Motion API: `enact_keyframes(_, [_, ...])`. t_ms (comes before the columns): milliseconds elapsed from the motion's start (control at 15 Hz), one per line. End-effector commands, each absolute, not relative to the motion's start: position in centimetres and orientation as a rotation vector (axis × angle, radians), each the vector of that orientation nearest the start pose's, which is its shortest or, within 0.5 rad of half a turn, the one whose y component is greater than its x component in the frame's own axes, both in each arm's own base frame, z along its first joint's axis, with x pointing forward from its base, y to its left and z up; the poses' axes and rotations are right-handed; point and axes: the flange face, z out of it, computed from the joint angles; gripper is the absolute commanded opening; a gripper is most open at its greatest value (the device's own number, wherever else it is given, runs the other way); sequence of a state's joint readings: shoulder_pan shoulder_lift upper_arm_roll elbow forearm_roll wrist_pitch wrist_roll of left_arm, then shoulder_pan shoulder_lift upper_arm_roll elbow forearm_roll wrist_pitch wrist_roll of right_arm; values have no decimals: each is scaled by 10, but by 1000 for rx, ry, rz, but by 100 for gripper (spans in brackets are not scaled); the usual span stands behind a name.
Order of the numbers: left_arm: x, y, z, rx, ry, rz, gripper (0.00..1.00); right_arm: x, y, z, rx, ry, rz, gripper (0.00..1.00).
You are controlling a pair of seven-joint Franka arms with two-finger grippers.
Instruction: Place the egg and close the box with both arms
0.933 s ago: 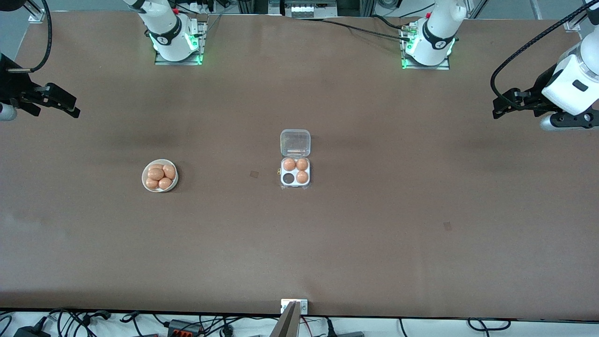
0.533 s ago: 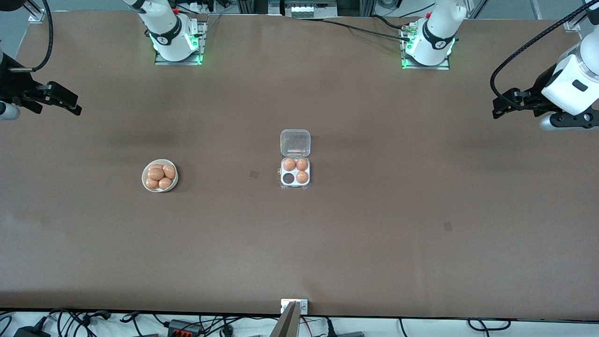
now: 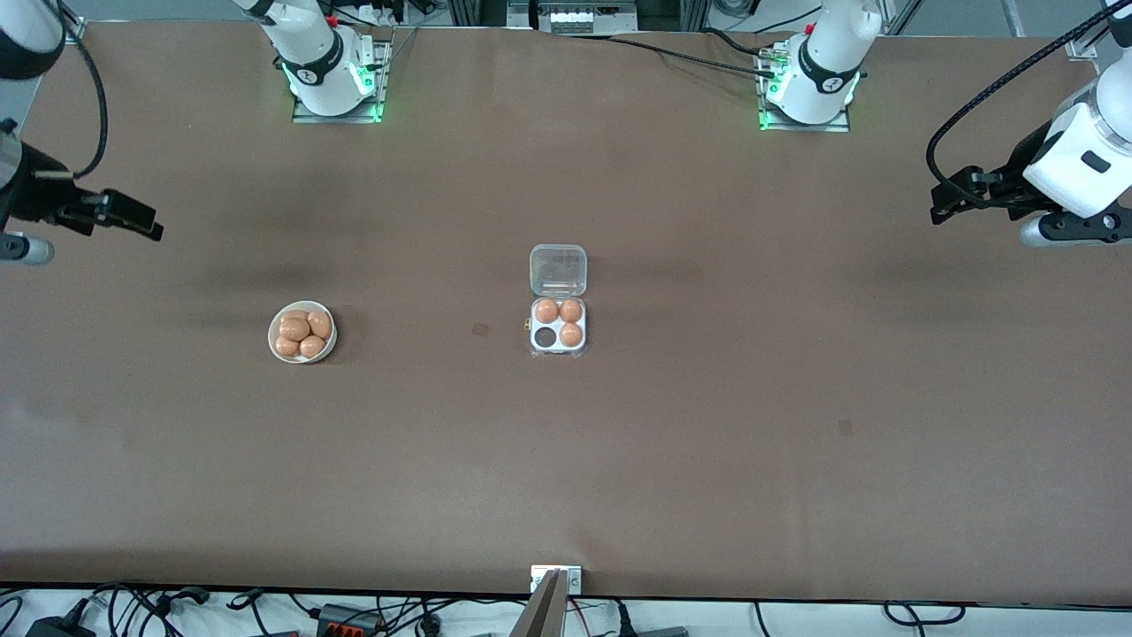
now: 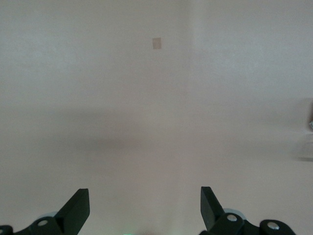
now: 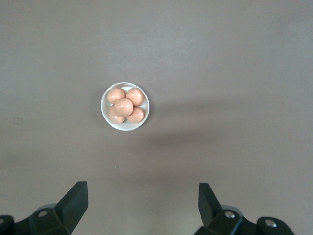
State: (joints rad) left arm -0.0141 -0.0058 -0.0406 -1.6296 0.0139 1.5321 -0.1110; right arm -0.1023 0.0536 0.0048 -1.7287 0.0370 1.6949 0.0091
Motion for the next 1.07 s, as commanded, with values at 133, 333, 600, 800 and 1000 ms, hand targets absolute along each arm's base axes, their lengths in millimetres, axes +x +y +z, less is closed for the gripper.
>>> enact_keyframes(133, [545, -27, 603, -3121, -74, 145, 100, 595, -53, 493, -3021, 198, 154, 100])
enact_keyframes(333, [545, -27, 604, -3121, -74, 142, 100, 601, -43, 475, -3021, 160, 195, 100])
enact_keyframes(600, [545, -25, 603, -3121, -74, 145, 100, 622, -11, 431, -3033, 93, 240, 100])
enact_keyframes(800, [545, -24, 603, -3121, -74, 145, 100, 624, 8, 389, -3086, 16, 366, 100])
enact_keyframes(1000, [545, -23, 603, -3121, -79, 145, 100, 637, 8, 349, -3088, -5, 369, 100])
